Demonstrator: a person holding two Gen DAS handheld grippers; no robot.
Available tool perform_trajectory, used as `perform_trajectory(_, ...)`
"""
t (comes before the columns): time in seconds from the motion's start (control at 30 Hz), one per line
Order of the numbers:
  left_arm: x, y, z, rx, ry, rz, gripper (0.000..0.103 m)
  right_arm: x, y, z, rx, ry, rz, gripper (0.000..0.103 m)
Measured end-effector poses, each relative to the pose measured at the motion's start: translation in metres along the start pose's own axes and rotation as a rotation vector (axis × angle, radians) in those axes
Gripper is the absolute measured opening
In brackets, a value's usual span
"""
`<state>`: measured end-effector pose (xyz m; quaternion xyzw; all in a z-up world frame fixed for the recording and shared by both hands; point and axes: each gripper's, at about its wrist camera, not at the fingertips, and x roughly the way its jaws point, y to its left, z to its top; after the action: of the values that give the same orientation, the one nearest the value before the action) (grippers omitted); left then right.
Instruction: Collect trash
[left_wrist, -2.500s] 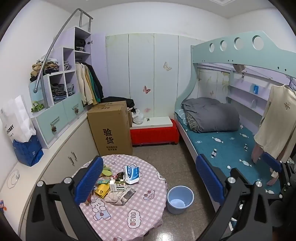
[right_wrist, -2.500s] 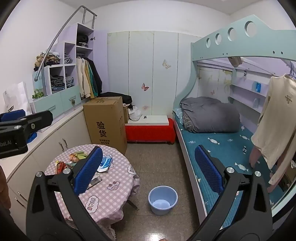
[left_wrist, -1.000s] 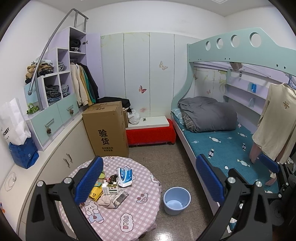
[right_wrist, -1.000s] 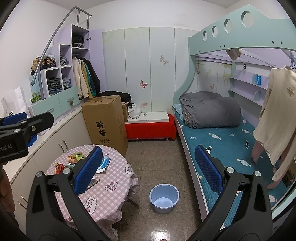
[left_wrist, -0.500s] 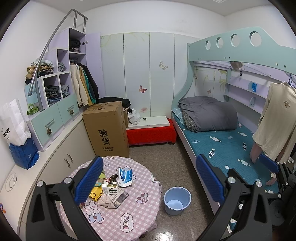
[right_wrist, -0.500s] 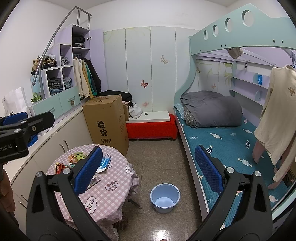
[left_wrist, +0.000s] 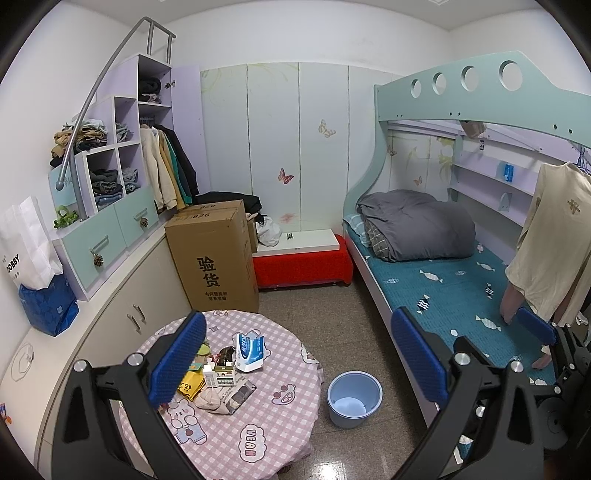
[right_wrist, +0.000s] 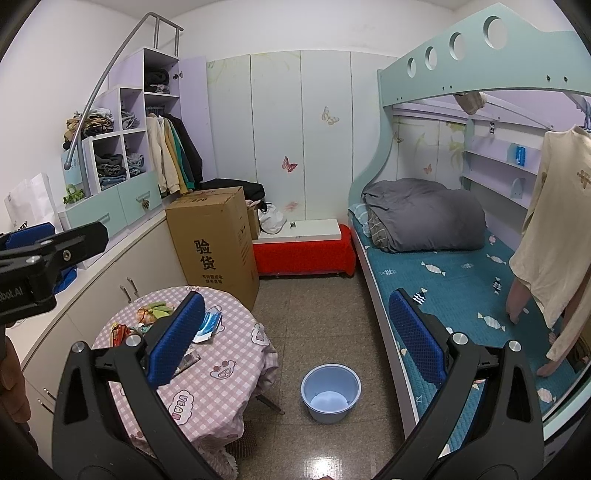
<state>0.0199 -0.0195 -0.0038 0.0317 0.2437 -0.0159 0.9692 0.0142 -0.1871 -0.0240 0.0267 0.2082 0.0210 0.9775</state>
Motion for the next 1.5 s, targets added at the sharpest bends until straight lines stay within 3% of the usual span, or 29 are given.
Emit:
perform_trajectory(0.63, 0.004, 0.001, -0.002, 0.001, 0.008, 0.011, 0.098, 0.0, 0.007, 0.0, 0.002, 0.004, 0.008, 0.097)
perform_trajectory(1.5, 0.034, -0.04, 0.003, -0.021, 0.066, 0.03, 0.098, 0.02, -0.02, 0.009, 0.009, 0.07, 0.036, 0.097)
